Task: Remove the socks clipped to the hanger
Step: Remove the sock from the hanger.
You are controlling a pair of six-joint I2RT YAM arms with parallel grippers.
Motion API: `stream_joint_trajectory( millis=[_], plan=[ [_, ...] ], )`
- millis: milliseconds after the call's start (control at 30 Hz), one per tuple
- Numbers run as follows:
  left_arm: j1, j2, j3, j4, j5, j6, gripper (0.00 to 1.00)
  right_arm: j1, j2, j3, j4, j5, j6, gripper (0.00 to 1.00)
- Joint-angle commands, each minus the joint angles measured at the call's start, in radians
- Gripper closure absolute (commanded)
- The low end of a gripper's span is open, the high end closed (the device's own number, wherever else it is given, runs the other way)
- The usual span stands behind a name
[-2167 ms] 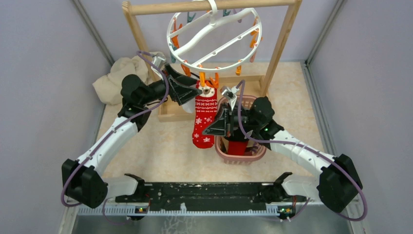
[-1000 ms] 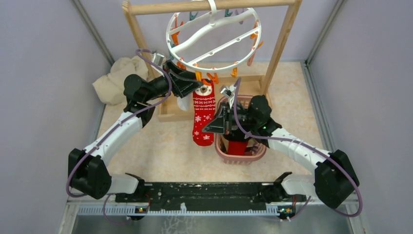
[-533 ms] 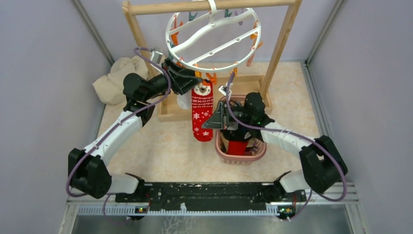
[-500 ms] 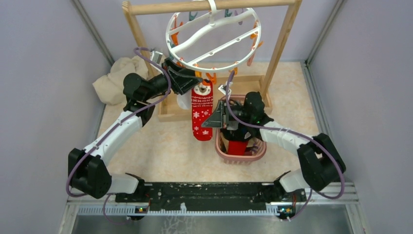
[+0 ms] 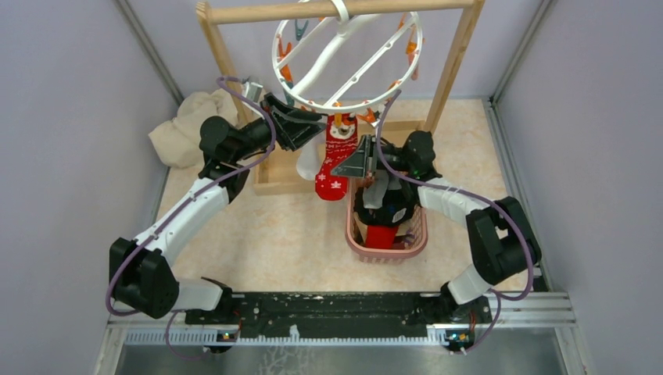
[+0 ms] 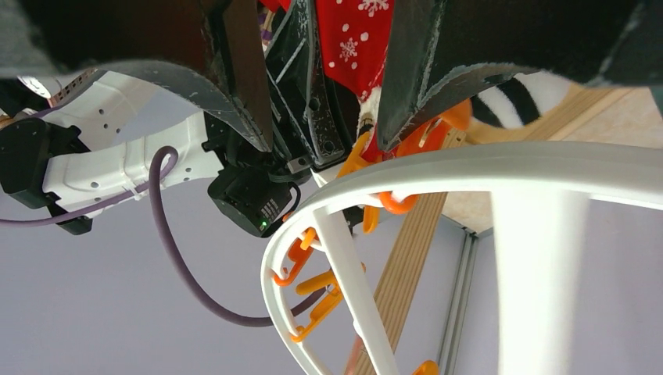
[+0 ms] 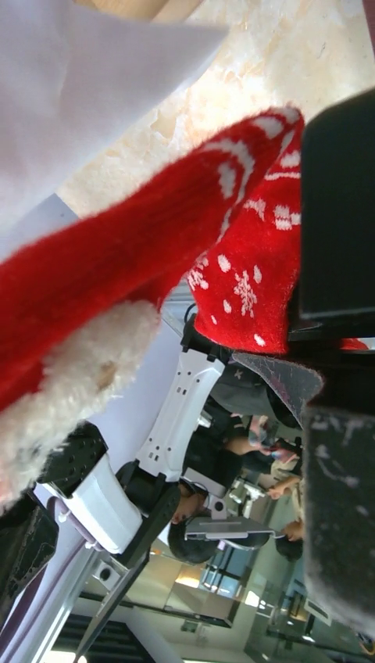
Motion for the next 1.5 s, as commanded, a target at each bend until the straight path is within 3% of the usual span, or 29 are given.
stream_joint_trajectory(
  millis=[0,233,400,533,700,800,1100,1467],
  plan=[
    [-0.004,-0.019,0.017,0.006,-0.013,0.021,0.42,-0.017,0.01,0.06,0.021,-0.012,0.015,1.0],
    [-0.004,-0.028,0.016,-0.018,-0.015,0.026,0.42,-0.017,-0.054,0.024,-0.032,0.003,-0.021,1.0],
    [-0.011,-0.036,0.021,-0.057,-0.014,0.031,0.42,-0.015,-0.198,-0.006,-0.332,0.085,-0.226,1.0],
    [-0.057,-0.085,0.036,-0.224,-0.07,0.121,0.4,0.004,-0.307,0.025,-0.622,0.202,-0.444,1.0],
    [-0.151,-0.166,0.056,-0.473,-0.244,0.23,0.22,0.049,-0.366,0.056,-0.822,0.37,-0.571,1.0],
    [-0.184,-0.217,0.055,-0.57,-0.309,0.241,0.2,0.101,-0.38,0.059,-0.889,0.462,-0.619,1.0],
    [-0.237,-0.359,0.026,-0.795,-0.422,0.247,0.21,0.177,-0.394,0.013,-0.87,0.513,-0.61,1.0],
    [-0.25,-0.506,-0.159,-0.854,-0.453,0.197,0.21,0.219,-0.384,-0.013,-0.736,0.463,-0.514,1.0]
  ],
)
